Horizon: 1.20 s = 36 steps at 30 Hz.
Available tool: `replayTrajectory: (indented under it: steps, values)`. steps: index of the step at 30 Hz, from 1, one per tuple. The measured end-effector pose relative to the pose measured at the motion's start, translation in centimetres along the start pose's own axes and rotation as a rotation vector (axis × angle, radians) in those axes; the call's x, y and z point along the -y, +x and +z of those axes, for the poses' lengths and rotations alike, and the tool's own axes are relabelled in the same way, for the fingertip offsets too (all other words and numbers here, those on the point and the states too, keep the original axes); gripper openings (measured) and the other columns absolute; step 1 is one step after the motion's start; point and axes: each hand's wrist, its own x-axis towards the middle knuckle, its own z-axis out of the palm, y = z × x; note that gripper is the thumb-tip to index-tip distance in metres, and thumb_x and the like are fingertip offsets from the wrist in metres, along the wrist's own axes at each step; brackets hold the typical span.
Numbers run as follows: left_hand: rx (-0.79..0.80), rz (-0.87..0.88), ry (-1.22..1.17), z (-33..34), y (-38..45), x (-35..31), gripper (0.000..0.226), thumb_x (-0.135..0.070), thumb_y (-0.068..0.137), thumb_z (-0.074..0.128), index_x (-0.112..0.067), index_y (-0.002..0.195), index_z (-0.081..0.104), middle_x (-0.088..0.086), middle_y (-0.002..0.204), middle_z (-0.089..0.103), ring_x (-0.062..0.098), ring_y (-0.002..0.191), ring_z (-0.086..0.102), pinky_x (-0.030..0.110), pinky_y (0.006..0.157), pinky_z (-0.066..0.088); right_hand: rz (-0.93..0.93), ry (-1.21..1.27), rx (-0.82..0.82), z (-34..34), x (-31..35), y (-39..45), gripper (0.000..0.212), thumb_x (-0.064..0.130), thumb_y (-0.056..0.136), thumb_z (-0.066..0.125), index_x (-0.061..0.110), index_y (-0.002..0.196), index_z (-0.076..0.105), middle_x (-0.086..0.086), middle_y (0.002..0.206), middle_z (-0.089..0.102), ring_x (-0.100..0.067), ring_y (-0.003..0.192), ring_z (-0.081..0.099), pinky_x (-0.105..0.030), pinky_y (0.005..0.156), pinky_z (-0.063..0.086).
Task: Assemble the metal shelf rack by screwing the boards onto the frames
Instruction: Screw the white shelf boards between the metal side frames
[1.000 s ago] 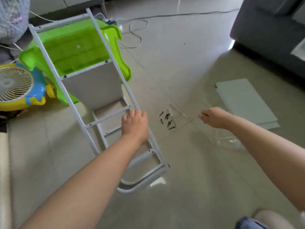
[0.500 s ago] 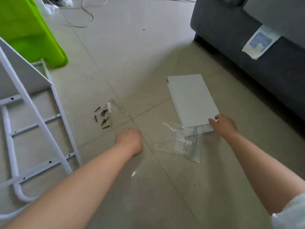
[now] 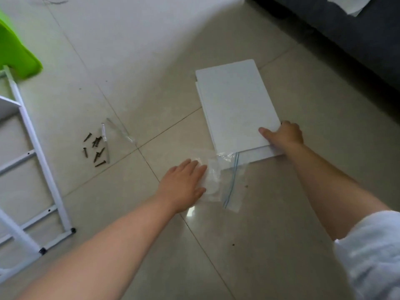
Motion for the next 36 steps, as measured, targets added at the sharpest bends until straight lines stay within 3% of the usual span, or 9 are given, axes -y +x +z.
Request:
replayTrajectory:
  steps: [6,11,14,17,21,25,27,31,36]
  values:
    - [0.174,-0.021,0.075,0.8,0.1,0.4,0.06,-0.025,0.095,0.038,-0.027,0.148,0.011,0.001,0.156,0.005,0.019,0.144,0.004,0.033,0.114,0.014,0.005,0.186,0.035,-0.6,-0.8,1.4,0.072,0.046,0.08,0.065,-0.006,0.125,0.049,-0.021,0.13,0.052,-0.035,0.119,0.05,-0.036,0.098,0.04]
    - [0.18,-0.019,0.054,1.1,0.1,0.9,0.054,-0.02,0.094,0.038,-0.026,0.145,0.02,0.001,0.154,0.014,0.019,0.141,0.015,0.033,0.112,0.021,0.003,0.276,0.02,-2.2,-0.3,0.9,0.068,0.046,0.075,0.069,-0.002,0.12,0.053,-0.015,0.125,0.056,-0.032,0.113,0.054,-0.038,0.095,0.046]
    - [0.192,-0.034,0.025,1.4,0.1,0.6,0.057,-0.02,0.092,0.042,-0.023,0.145,0.021,0.001,0.154,0.014,0.018,0.142,0.015,0.034,0.113,0.022,-0.071,0.322,0.011,-5.6,1.3,0.0,0.055,0.037,0.081,0.067,-0.001,0.117,0.051,-0.013,0.116,0.057,-0.03,0.105,0.057,-0.031,0.075,0.047]
    - [0.147,-0.09,-0.089,1.2,0.4,0.8,0.056,-0.02,0.092,0.042,-0.019,0.145,0.023,0.002,0.152,0.022,0.02,0.14,0.022,0.034,0.111,0.026,-0.176,0.322,0.152,-8.4,3.6,-1.7,0.028,0.03,0.086,0.062,0.008,0.101,0.052,-0.006,0.094,0.054,-0.018,0.07,0.053,-0.023,0.048,0.038]
    - [-0.08,-0.162,-0.504,-1.4,-0.6,1.1,0.057,-0.031,0.098,0.04,-0.008,0.146,0.021,0.01,0.151,0.027,0.022,0.138,0.028,0.028,0.11,0.023,-0.174,0.522,0.22,-9.2,6.3,-5.0,0.021,0.021,0.09,0.059,0.015,0.074,0.046,-0.001,0.07,0.052,-0.013,0.053,0.05,-0.016,0.035,0.04]
    - [-0.365,-0.422,-1.432,-5.5,-2.3,2.9,0.043,-0.045,0.096,0.035,-0.011,0.119,0.05,0.009,0.12,0.051,0.021,0.103,0.055,0.04,0.101,0.038,-0.26,0.524,0.245,-8.0,7.7,-9.8,0.012,0.016,0.09,0.058,0.009,0.085,0.05,-0.005,0.068,0.051,-0.011,0.043,0.05,-0.013,0.029,0.032]
    - [-0.392,-0.477,-1.793,-6.6,-4.0,4.3,0.036,-0.044,0.096,0.038,-0.014,0.113,0.05,0.007,0.104,0.055,0.018,0.09,0.056,0.038,0.088,0.047,-0.301,0.591,0.305,-6.9,8.1,-12.5,0.01,0.011,0.091,0.054,0.01,0.084,0.048,-0.008,0.067,0.05,-0.003,0.031,0.046,-0.013,0.028,0.029]
    - [-0.478,-0.579,-1.867,-5.2,-7.9,8.1,0.04,-0.04,0.085,0.06,-0.007,0.108,0.056,0.011,0.106,0.063,0.026,0.091,0.062,0.04,0.088,0.049,-0.39,0.609,0.473,-4.4,9.8,-18.6,0.012,0.007,0.093,0.05,0.013,0.082,0.047,-0.008,0.067,0.05,-0.001,0.033,0.046,-0.016,0.03,0.034]
    - [-0.723,-0.693,-2.031,-2.2,-12.7,13.2,0.002,-0.006,0.091,0.053,-0.007,0.092,0.055,0.016,0.1,0.062,0.027,0.093,0.057,0.044,0.085,0.048,-0.426,0.513,0.65,-0.3,12.9,-24.3,0.005,0.009,0.092,0.051,0.009,0.097,0.05,-0.004,0.082,0.059,-0.008,0.061,0.057,-0.013,0.048,0.047]
